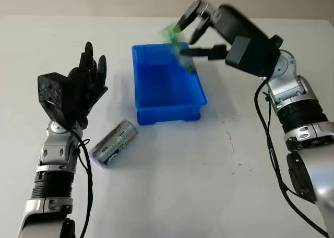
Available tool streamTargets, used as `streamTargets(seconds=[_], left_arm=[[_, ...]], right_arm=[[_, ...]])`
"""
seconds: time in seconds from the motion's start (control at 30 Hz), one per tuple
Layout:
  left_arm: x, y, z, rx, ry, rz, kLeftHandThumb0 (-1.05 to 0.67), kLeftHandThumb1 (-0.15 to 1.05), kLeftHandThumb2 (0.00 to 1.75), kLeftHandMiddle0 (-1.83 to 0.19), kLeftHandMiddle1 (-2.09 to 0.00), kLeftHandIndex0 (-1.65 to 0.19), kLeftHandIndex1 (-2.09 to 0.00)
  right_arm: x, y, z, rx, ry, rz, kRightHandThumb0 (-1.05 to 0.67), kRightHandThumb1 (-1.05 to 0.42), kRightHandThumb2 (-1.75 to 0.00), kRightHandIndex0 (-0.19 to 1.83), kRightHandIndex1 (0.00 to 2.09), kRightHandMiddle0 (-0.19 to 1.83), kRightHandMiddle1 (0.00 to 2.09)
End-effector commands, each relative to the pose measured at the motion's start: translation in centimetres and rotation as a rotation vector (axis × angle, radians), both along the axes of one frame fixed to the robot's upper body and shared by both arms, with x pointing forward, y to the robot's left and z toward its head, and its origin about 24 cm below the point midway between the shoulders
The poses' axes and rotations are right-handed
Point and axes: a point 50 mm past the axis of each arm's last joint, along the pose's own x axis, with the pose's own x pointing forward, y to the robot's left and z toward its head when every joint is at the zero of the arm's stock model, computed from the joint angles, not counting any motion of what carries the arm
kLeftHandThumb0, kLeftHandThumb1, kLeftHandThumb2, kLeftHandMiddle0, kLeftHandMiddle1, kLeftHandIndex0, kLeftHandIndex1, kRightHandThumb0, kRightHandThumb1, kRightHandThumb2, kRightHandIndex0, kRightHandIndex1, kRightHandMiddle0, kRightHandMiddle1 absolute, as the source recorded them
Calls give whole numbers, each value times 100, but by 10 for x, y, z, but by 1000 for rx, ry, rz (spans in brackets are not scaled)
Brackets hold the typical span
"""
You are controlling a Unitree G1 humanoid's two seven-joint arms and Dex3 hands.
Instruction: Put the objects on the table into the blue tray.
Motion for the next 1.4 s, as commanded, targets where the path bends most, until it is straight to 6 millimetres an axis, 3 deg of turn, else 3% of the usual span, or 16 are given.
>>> streamTargets(seconds=[0.0, 0.47, 0.6, 0.7, 0.8, 0.9, 1.07, 1.2, 1.37], left_arm=[[-1, 1, -3, 4, 6, 4, -79, 105, 68, 19, 0, 19, 0], [2, -3, -5, 37, -6, 0, -78, 105, 70, 19, 0, 19, 0], [-1, 2, -1, 34, -28, 11, -77, 105, 69, 19, 0, 19, 0], [-8, 6, 9, 106, -82, 63, -73, 105, 65, 19, 0, 19, 0], [-20, 10, 25, 317, -145, 130, -72, 105, 65, 19, 0, 19, 0], [-36, 11, 43, 500, -199, 145, -81, 105, 60, 18, -2, 18, -1], [-62, 17, 68, 602, -238, 95, -87, 105, 40, 18, -5, 17, -4], [-79, 27, 88, 677, -268, 0, -77, 105, 22, 17, -6, 12, -6], [-85, 44, 106, 765, -256, -35, -70, 105, 17, 14, -6, 11, -6]], right_arm=[[-3, -4, 7, -14, -23, 20, -78, -105, -27, -18, 3, -19, 4], [-7, -13, 10, 69, -106, 15, -73, -105, -32, -19, 0, -19, 0], [-6, -26, 14, 216, -143, -69, -78, -105, -35, -19, 0, -19, 0], [-8, -40, 15, 342, -166, -139, -82, -105, -40, -19, 0, -19, 0], [-12, -58, 9, 379, -175, -210, -80, -105, -43, -19, 0, -19, 0], [-17, -74, -3, 390, -160, -282, -74, -105, -44, -19, 0, -19, 0], [-21, -88, -23, 371, -119, -370, -73, -105, -44, -19, 0, -19, 0], [-25, -93, -37, 345, -79, -409, -73, -105, -45, -19, 0, -19, 0], [-26, -96, -50, 362, -28, -421, -72, -105, -45, -19, 0, -19, 0]])
